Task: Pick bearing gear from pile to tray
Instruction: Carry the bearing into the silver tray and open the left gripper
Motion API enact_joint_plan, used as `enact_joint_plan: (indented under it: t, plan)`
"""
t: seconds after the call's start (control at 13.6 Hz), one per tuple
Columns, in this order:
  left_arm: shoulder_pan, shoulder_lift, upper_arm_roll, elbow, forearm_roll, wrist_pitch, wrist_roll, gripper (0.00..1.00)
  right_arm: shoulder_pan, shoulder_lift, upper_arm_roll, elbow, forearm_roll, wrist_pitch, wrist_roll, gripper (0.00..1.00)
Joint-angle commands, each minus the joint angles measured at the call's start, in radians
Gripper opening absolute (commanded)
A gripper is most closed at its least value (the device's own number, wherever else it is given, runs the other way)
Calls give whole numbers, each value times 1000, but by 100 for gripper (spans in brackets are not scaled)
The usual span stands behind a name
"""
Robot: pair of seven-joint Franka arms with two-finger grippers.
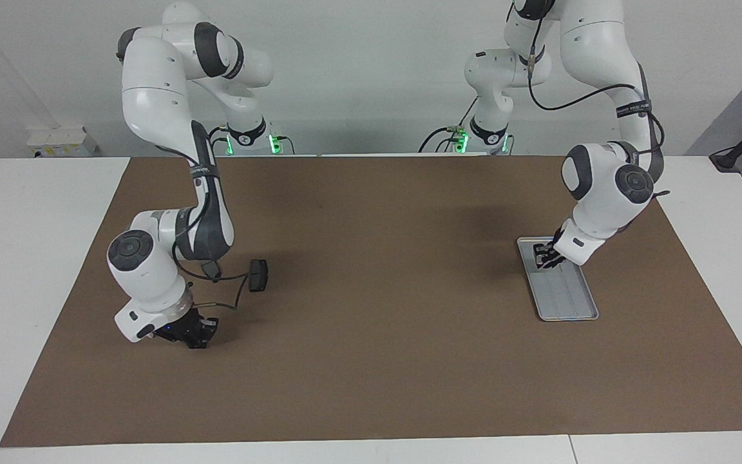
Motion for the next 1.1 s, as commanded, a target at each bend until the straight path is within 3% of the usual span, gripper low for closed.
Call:
enact_joint_plan:
  t: [0.0, 0.29, 0.66, 0.81, 1.03]
  plan:
    - [7, -50, -11, -67, -3, 5, 69, 15, -17, 32, 14, 11, 0, 17, 15, 0]
    - [12, -73, -10, -130, -3, 46, 97, 15, -6, 8, 14, 26, -1, -35, 16, 0]
    - [55, -73, -11, -133, -3, 74, 107, 15, 67, -165, 20, 46, -1, -351, 129, 0]
    - [55, -75, -10, -141, -3, 77, 97, 15, 133, -245, 26, 64, 3, -492, 249, 0]
    - [53, -87, -11, -197, -3, 144, 94, 15, 273, -261, 34, 152, 87, -615, 601, 0]
